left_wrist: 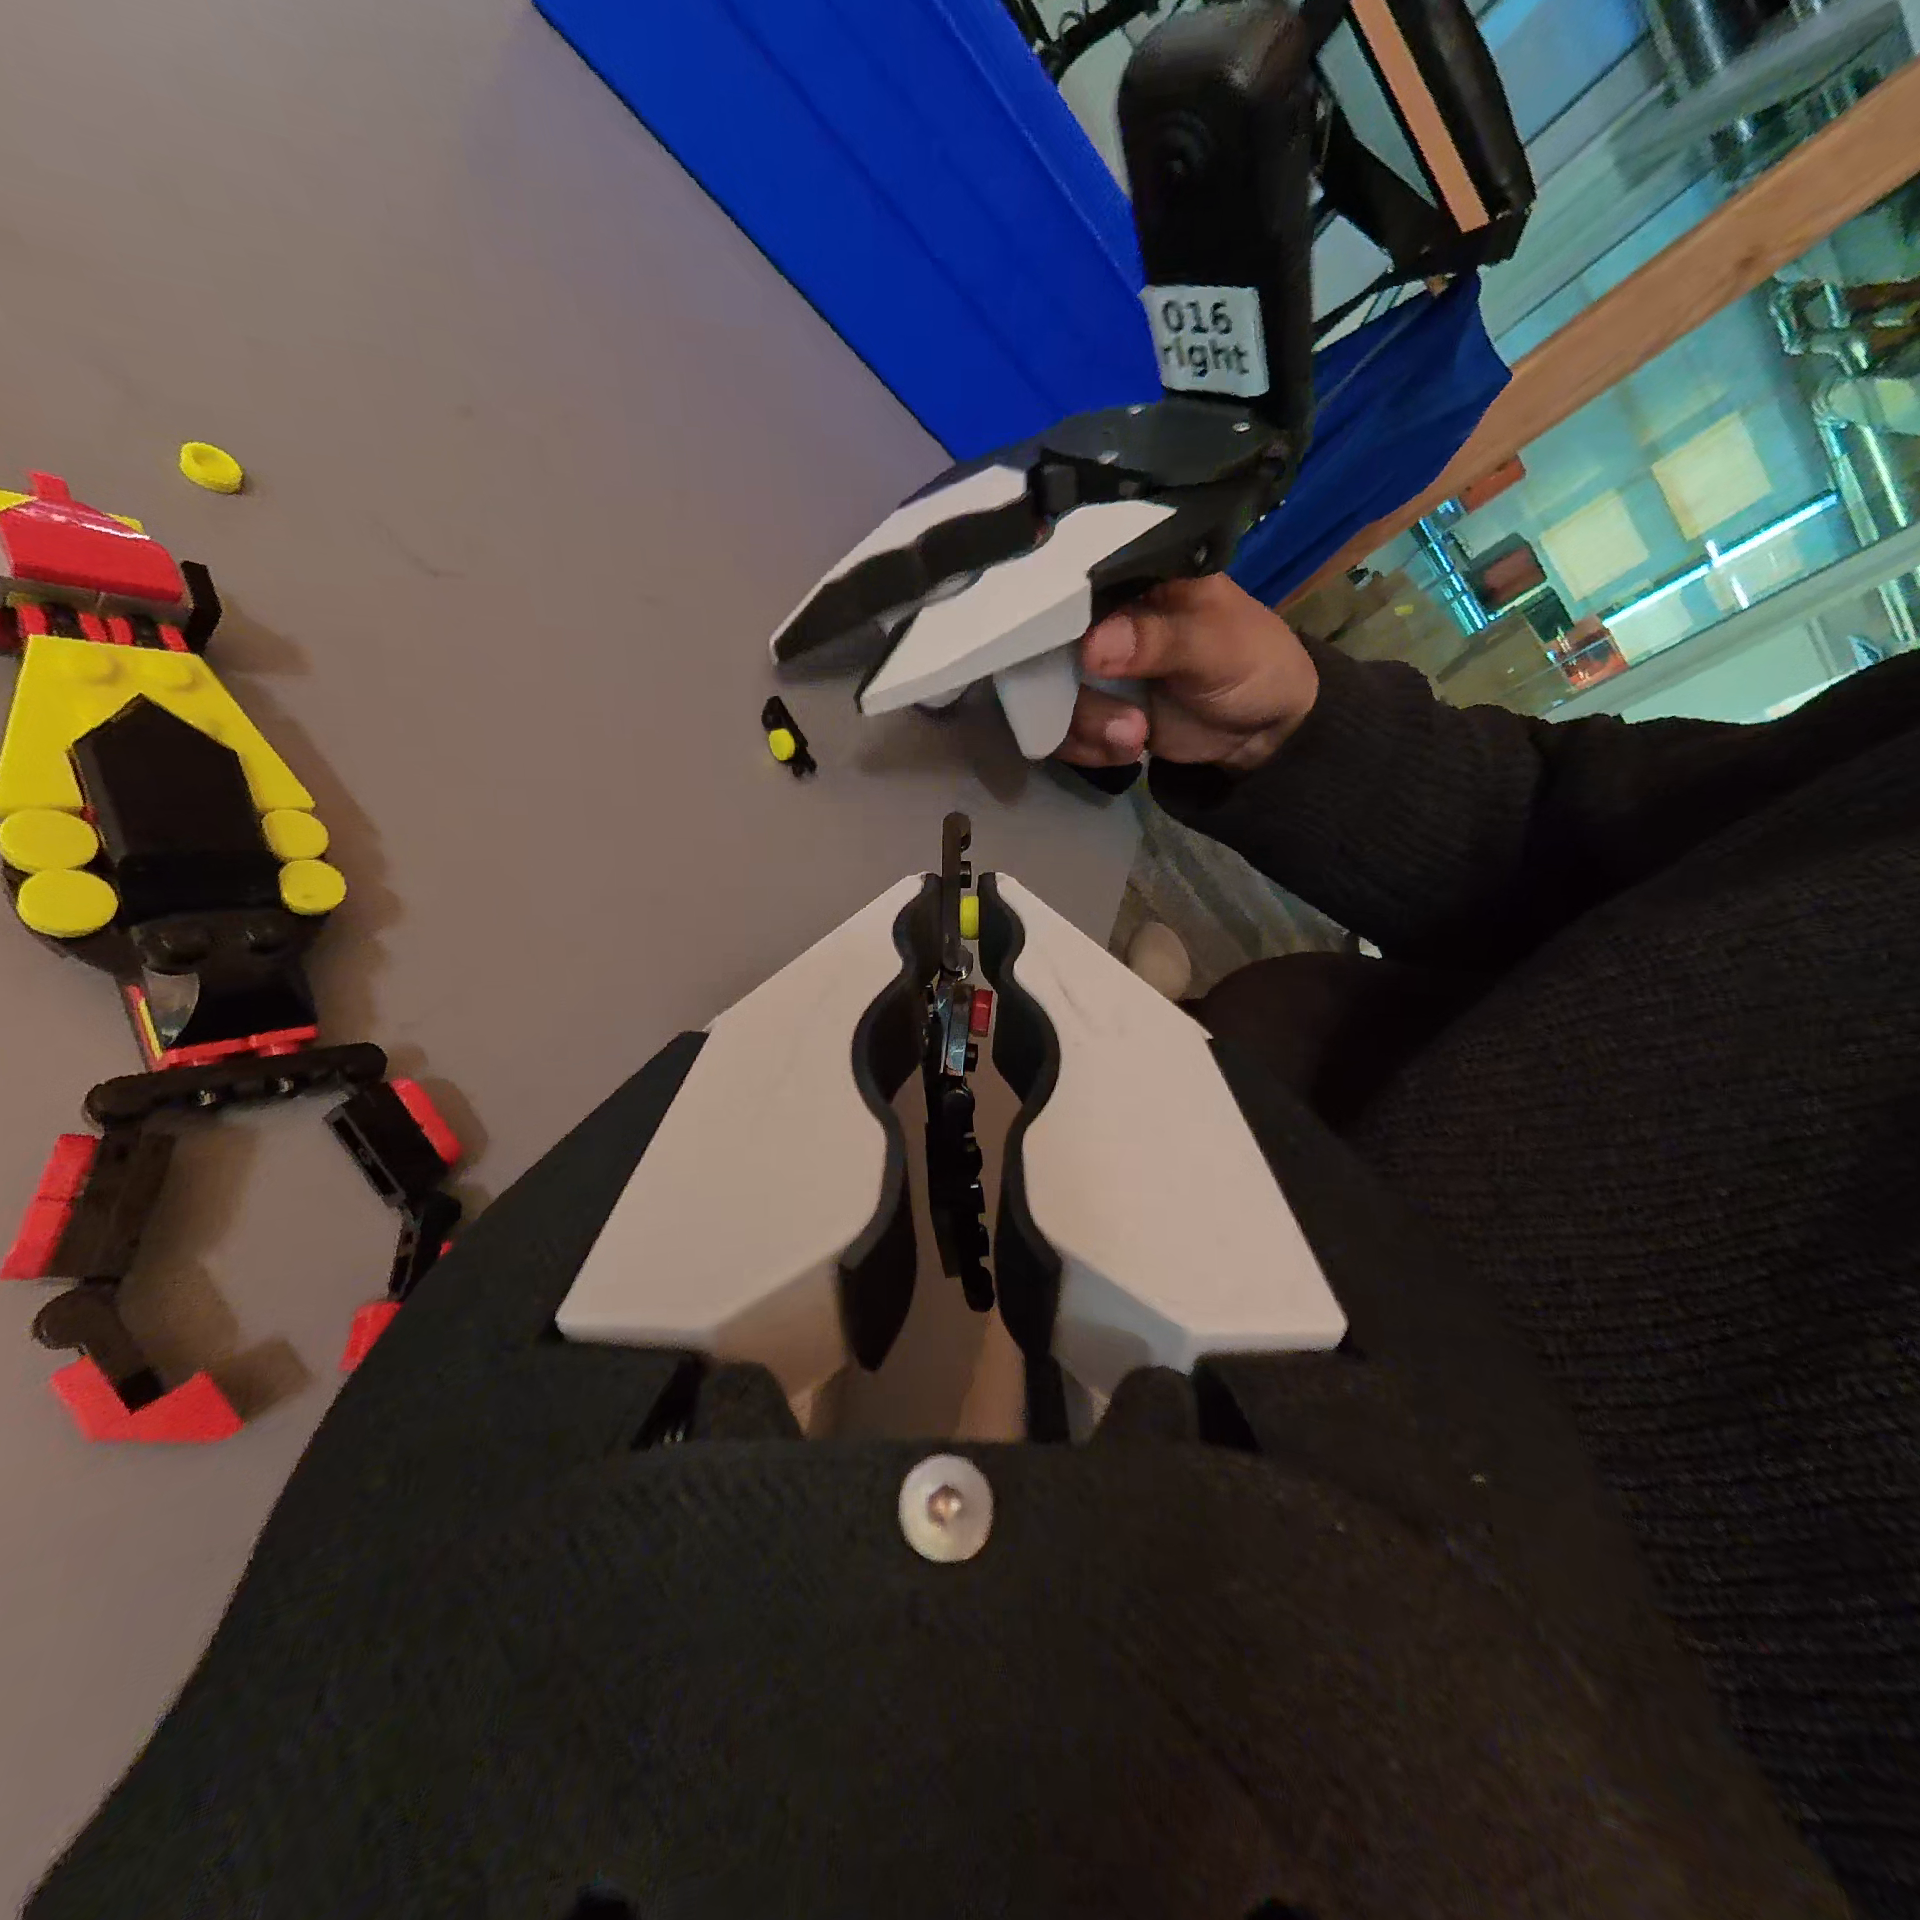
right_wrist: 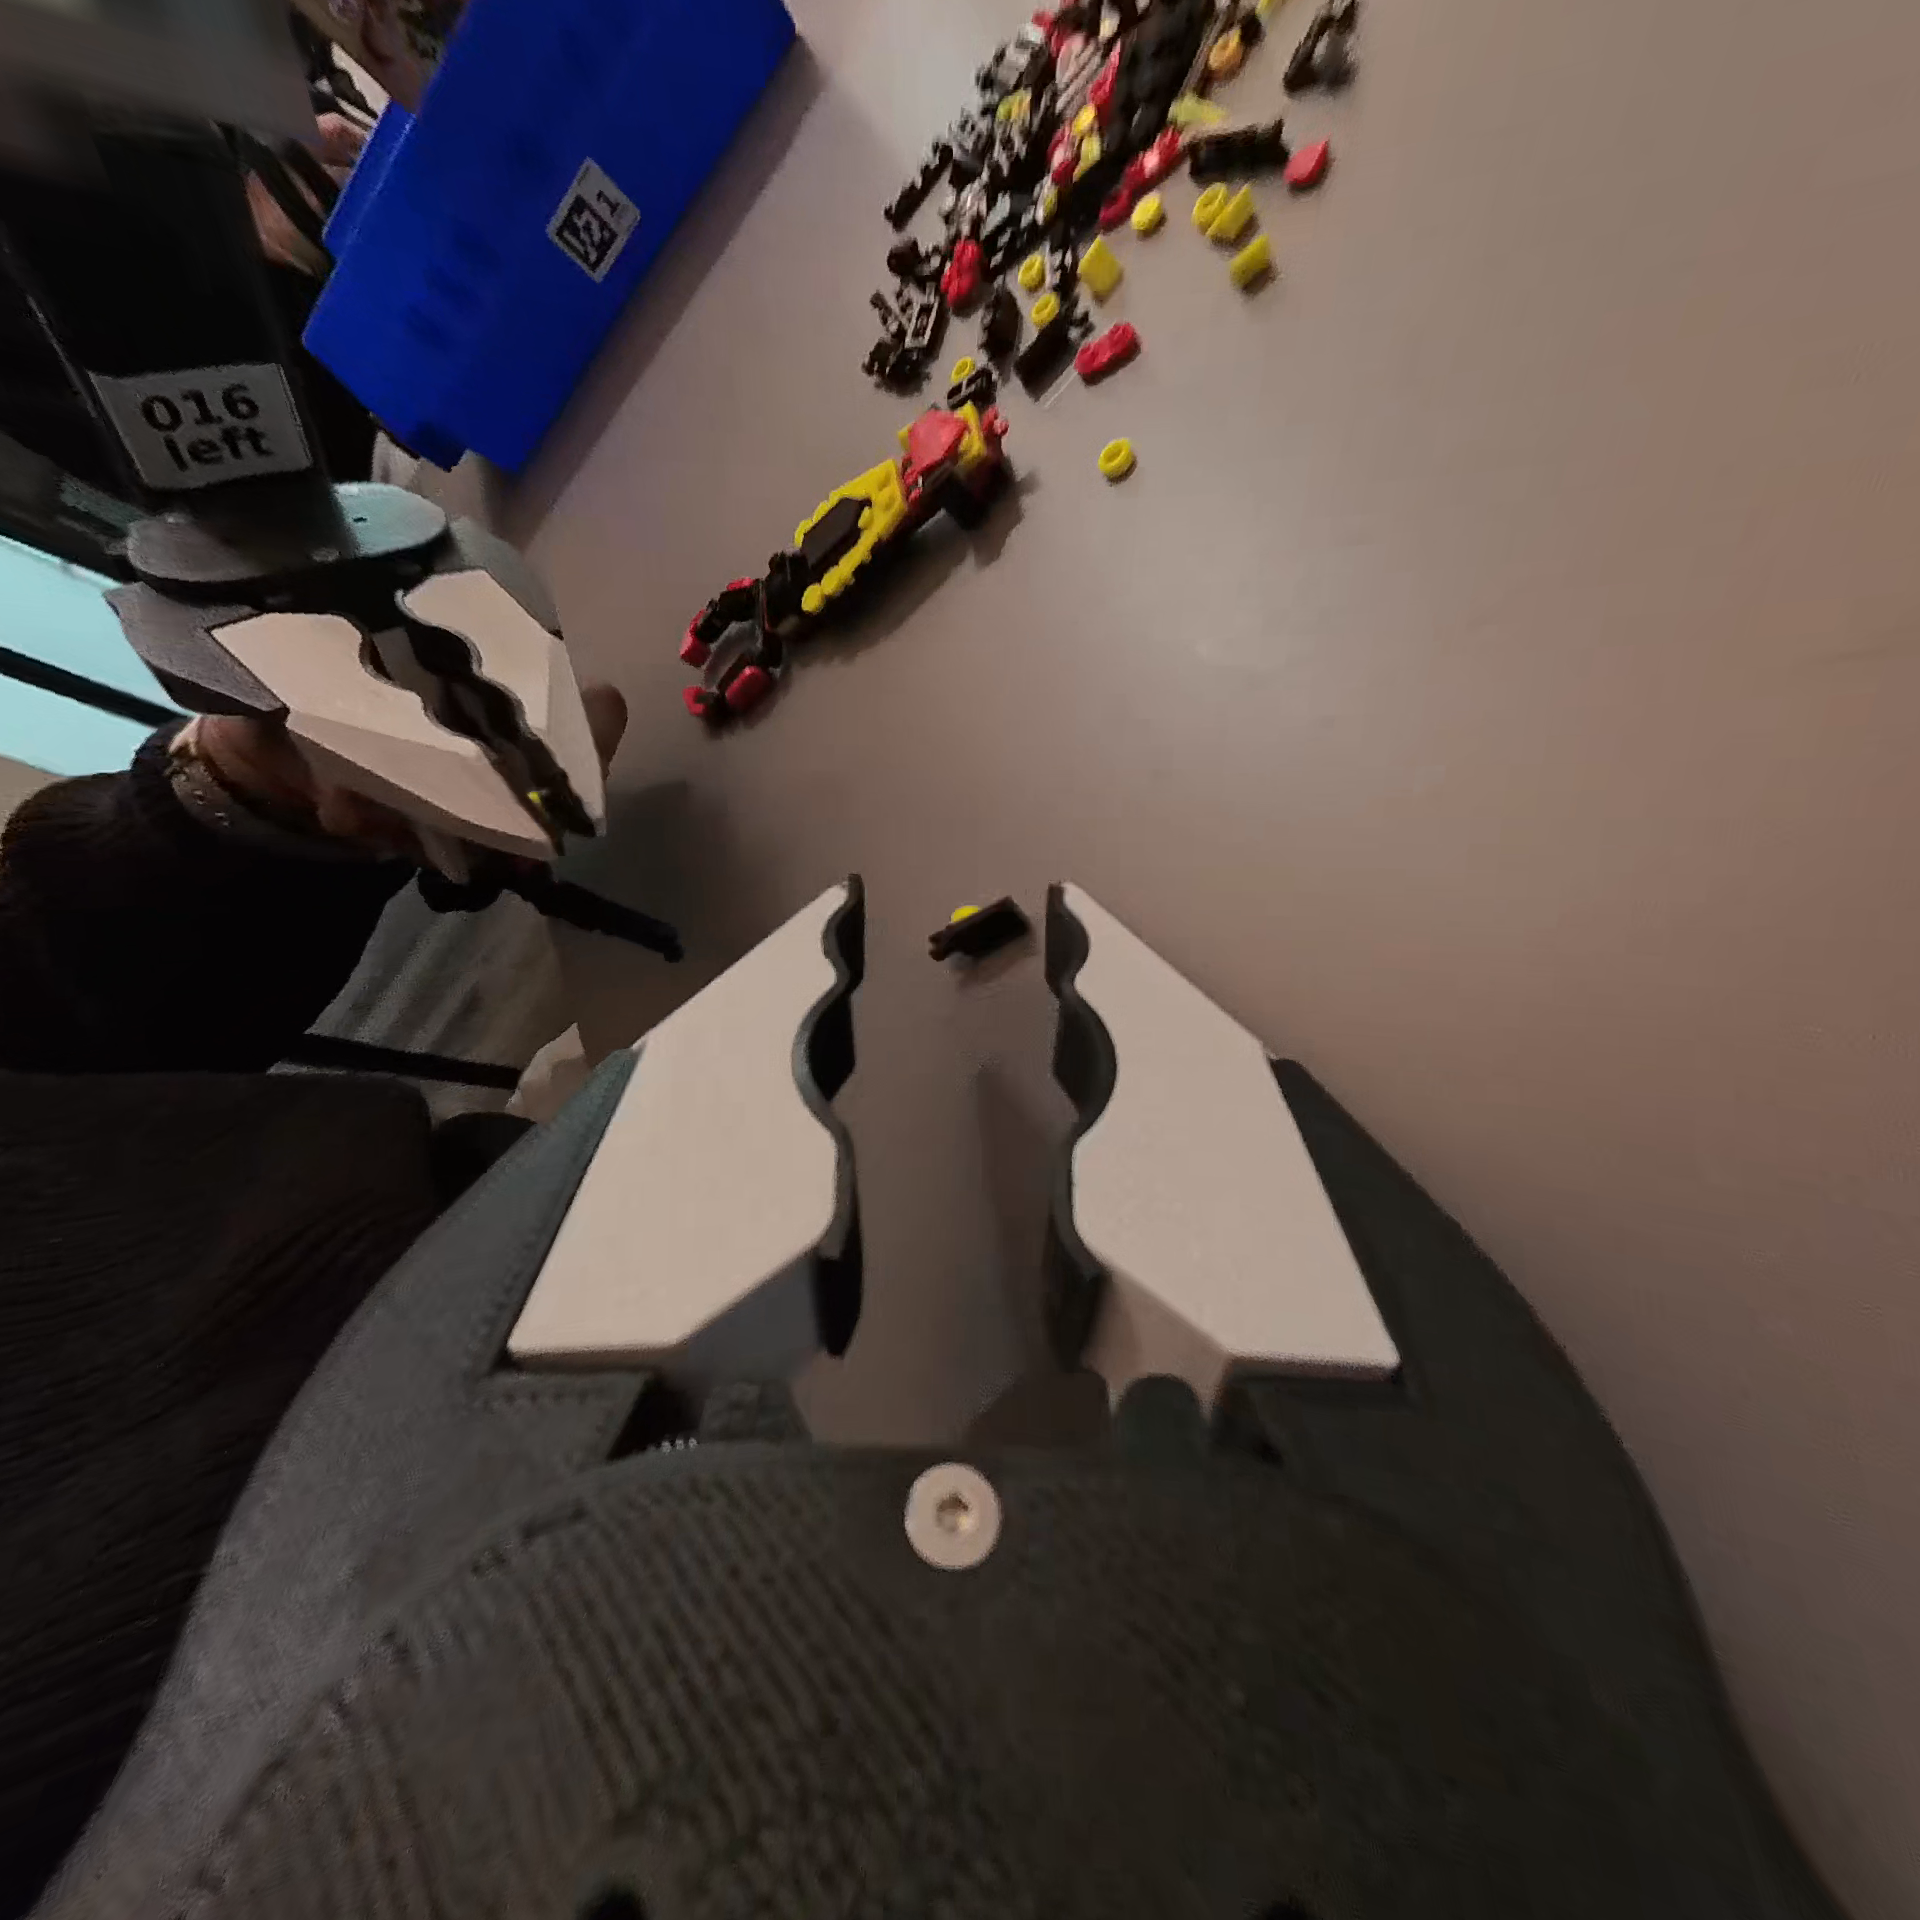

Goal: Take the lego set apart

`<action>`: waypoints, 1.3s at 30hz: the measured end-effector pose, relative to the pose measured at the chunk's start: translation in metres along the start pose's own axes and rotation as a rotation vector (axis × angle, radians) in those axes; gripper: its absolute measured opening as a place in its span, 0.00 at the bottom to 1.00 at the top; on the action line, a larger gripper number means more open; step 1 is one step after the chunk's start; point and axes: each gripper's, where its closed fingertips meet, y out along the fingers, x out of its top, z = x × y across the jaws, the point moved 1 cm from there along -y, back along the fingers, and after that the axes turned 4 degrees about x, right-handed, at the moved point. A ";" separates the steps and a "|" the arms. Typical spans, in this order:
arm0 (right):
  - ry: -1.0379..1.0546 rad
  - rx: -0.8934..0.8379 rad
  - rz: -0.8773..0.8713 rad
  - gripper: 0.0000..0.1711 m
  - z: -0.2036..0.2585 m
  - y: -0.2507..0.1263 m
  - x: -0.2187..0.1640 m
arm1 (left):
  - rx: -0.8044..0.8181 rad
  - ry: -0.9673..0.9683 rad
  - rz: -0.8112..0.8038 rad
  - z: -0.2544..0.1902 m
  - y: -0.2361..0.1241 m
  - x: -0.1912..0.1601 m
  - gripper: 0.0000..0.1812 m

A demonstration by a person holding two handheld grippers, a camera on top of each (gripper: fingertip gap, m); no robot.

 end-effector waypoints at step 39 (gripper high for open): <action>-0.311 -0.749 -0.323 0.32 -0.031 -0.189 0.015 | 0.005 -0.007 0.014 -0.003 0.012 -0.007 0.02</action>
